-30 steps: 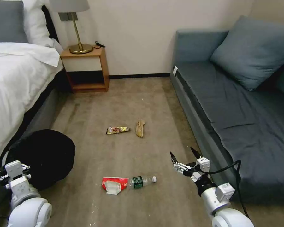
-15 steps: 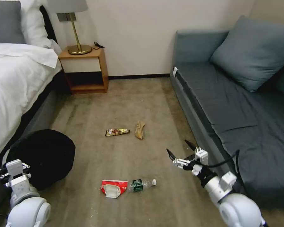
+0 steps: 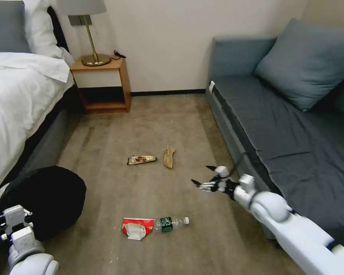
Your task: Pick up the trash bin, then pick up the garbage on the floor and place it into the trash bin.
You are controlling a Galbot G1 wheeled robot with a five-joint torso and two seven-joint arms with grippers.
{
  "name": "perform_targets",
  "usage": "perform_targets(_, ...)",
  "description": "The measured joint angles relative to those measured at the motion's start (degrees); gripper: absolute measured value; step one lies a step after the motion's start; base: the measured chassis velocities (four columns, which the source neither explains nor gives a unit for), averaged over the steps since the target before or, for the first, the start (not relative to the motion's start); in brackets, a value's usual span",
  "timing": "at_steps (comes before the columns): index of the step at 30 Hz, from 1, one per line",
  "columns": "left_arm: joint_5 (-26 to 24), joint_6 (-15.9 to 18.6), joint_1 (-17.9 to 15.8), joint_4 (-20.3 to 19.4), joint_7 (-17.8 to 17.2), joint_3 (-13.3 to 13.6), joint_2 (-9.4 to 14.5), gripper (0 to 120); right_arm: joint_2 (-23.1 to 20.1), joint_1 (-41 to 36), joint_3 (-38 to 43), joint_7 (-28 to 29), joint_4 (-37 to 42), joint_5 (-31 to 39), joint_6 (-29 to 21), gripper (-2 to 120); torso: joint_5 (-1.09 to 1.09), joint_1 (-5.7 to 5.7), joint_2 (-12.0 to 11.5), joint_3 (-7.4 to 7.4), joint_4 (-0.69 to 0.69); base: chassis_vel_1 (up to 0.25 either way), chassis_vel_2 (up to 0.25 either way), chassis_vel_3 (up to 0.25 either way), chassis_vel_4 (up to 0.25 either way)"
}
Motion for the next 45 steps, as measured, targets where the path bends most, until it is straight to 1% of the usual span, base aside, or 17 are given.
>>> perform_targets(2, 0.99, -0.5, 0.31, 0.17, -0.31, -0.02, -0.87, 3, 3.34, 6.16, -6.7, -0.3, -3.66, 0.24, -0.69, 100, -0.02, 0.0, 0.0, 0.0, 0.03, 0.0, 0.0, 0.0, 0.0)
perform_targets(4, 1.25, -0.6, 0.65, -0.03, -0.48, -0.02, -1.42, 3, 5.68, 10.25, -12.1, -1.0, -6.57, 0.7, -1.31, 100, -0.01, 0.0, 0.0, 0.0, 0.04, 0.0, 0.0, 0.0, 0.0)
perform_targets(5, 1.25, -0.6, 0.65, -0.03, -0.48, -0.02, -1.42, 3, 5.68, 10.25, -12.1, -1.0, -6.57, 0.7, -1.31, 100, -0.01, 0.0, 0.0, 0.0, 0.04, 0.0, 0.0, 0.0, 0.0)
perform_targets(8, 1.47, -0.84, 0.79, -0.49, -0.67, -0.09, -1.98, 3, 7.7, 14.22, -18.12, -2.06, -9.96, 0.84, -1.51, 100, -0.02, 0.0, 0.0, 0.0, 0.03, 0.0, 0.0, 0.0, 0.0)
perform_targets(9, 1.67, -0.99, 0.77, -0.86, -0.82, -0.14, -2.39, 3, 9.22, 16.63, -22.3, -2.82, -12.39, 0.8, -1.53, 100, -0.02, 0.0, 0.0, 0.0, 0.01, 0.0, 0.0, 0.0, 0.0)
perform_targets(10, 1.67, -0.99, 0.77, -0.86, -0.82, -0.14, -2.39, 3, 9.22, 16.63, -22.3, -2.82, -12.39, 0.8, -1.53, 100, -0.02, 0.0, 0.0, 0.0, 0.01, 0.0, 0.0, 0.0, 0.0)
perform_targets(12, 1.81, -0.8, 0.61, -2.01, -0.87, -0.14, -2.81, 3, 12.31, 19.49, -27.86, -3.74, -16.3, 0.4, -1.53, 100, -0.03, 0.0, 0.01, 0.0, -0.01, 0.0, 0.0, 0.0, 0.0)
perform_targets(14, 2.15, 0.31, 0.18, -3.8, -0.88, 0.13, -2.93, 3, 16.03, 20.12, -31.37, -4.24, -19.55, 0.07, -1.52, 100, 0.0, 0.0, 0.0, 0.0, 0.0, 0.0, 0.0, 0.0, 0.0)
perform_targets(15, 2.15, 0.31, 0.18, -3.8, -0.88, 0.13, -2.93, 3, 16.03, 20.12, -31.37, -4.24, -19.55, 0.07, -1.52, 100, 0.0, 0.0, 0.0, 0.0, 0.0, 0.0, 0.0, 0.0, 0.0)
perform_targets(18, 2.77, 1.38, 0.16, -5.76, -0.88, 0.65, -3.44, 3, 19.57, 19.24, -34.47, -4.54, -22.87, -0.98, -1.38, 100, 0.0, 0.0, 0.0, 0.0, 0.0, 0.0, 0.0, 0.0, 0.0)
perform_targets(19, 2.77, 1.38, 0.16, -5.76, -0.88, 0.65, -3.44, 3, 19.57, 19.24, -34.47, -4.54, -22.87, -0.98, -1.38, 100, 0.0, 0.0, 0.0, 0.0, 0.0, 0.0, 0.0, 0.0, 0.0)
perform_targets(24, 3.28, 1.74, 0.74, -7.44, -0.88, 1.15, -4.45, 3, 22.93, 18.35, -36.89, -4.82, -26.82, -2.86, -0.68, 100, -0.01, 0.0, 0.0, 0.0, -0.01, 0.0, 0.0, 0.0, 0.0)
perform_targets(27, 3.65, 1.74, 1.08, -8.03, -0.98, 1.26, -5.32, 3, 27.81, 17.08, -37.49, -4.83, -32.9, -5.4, 0.81, 100, -0.01, 0.0, 0.01, -0.01, 0.0, 0.0, 0.0, 0.0, 0.0)
perform_targets(28, 3.65, 1.74, 1.08, -8.03, -0.98, 1.26, -5.32, 3, 27.81, 17.08, -37.49, -4.83, -32.9, -5.4, 0.81, 100, -0.01, 0.0, 0.01, -0.01, 0.0, 0.0, 0.0, 0.0, 0.0)
perform_targets(31, 3.94, 1.64, 1.62, -8.62, -1.09, 1.22, -5.87, 3, 30.59, 16.09, -37.0, -4.58, -37.04, -8.2, 2.14, 100, -0.01, 0.0, 0.0, -0.01, 0.0, 0.0, 0.0, 0.0, 0.0)
perform_targets(37, 5.35, 0.93, 3.31, -9.4, -1.15, 1.08, -6.41, 3, 33.06, 15.2, -36.65, -4.16, -41.43, -11.85, 3.66, 100, 0.0, 0.0, 0.0, -0.01, 0.0, 0.0, 0.0, 0.0, 0.0)
perform_targets(45, 6.49, -0.54, 4.24, -9.4, -1.2, 1.02, -7.55, 3, 34.94, 15.01, -35.34, -4.84, -46.14, -15.5, 5.02, 99, 0.0, 0.0, 0.0, -0.01, 0.0, 0.0, 0.0, 0.0, 0.0)
